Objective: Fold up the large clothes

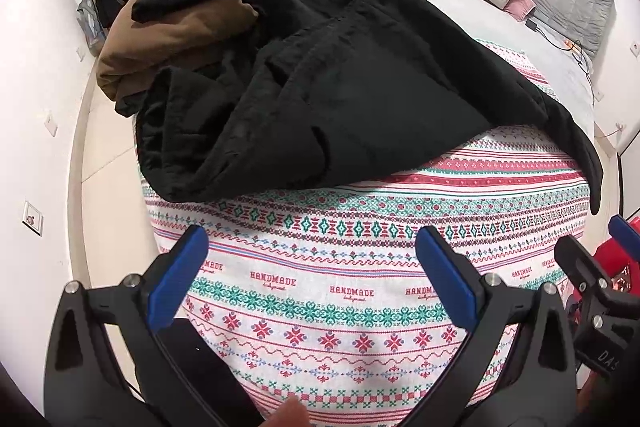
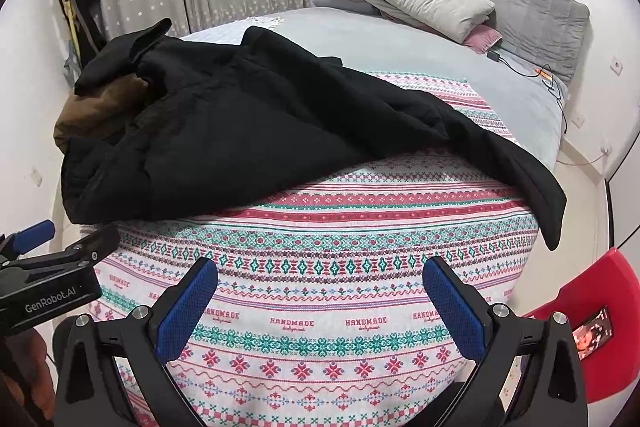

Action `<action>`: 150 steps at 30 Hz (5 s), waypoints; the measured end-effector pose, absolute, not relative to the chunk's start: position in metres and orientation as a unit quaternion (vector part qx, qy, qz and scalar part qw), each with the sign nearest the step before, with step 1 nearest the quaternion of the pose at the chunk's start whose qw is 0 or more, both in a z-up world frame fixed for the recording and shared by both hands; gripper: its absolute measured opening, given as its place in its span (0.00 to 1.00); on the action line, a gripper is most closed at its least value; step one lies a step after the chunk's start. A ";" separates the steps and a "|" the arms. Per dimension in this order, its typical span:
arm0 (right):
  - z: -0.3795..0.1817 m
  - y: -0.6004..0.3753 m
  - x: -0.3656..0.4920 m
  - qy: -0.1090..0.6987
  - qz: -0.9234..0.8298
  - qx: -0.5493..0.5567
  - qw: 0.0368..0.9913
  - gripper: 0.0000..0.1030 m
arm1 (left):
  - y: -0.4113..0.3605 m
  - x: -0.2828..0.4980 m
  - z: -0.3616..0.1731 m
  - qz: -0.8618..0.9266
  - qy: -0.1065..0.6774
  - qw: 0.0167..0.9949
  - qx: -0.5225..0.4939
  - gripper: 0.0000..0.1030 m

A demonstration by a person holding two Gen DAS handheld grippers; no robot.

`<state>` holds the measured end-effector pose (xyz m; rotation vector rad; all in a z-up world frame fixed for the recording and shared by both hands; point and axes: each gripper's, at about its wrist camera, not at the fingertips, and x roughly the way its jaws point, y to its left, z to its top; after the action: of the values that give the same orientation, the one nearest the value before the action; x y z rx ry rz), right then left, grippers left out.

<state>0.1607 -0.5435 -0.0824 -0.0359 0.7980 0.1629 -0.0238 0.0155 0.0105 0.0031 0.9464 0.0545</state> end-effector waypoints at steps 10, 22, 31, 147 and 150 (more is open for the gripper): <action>-0.084 -0.543 0.163 0.391 0.077 -0.016 0.917 1.00 | 0.015 -0.024 0.012 0.025 0.456 0.890 0.004 1.00; -0.089 -0.545 0.167 0.396 0.076 -0.017 0.915 1.00 | 0.013 -0.020 0.008 0.024 0.460 0.887 0.009 1.00; -0.089 -0.544 0.170 0.396 0.077 -0.020 0.915 1.00 | 0.018 -0.018 0.006 0.030 0.461 0.887 0.006 1.00; -0.109 -0.729 0.259 0.447 0.181 0.123 0.867 0.01 | 0.210 0.030 0.026 -0.212 0.507 0.800 -0.242 0.11; -0.087 -0.770 0.253 0.425 0.137 0.138 0.884 0.01 | 0.202 -0.006 0.030 -0.243 0.512 0.786 -0.246 0.11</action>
<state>0.2529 -0.7701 -0.0867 0.2876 0.8854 0.2856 -0.0058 0.2017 0.0302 -0.5302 1.1033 -0.5244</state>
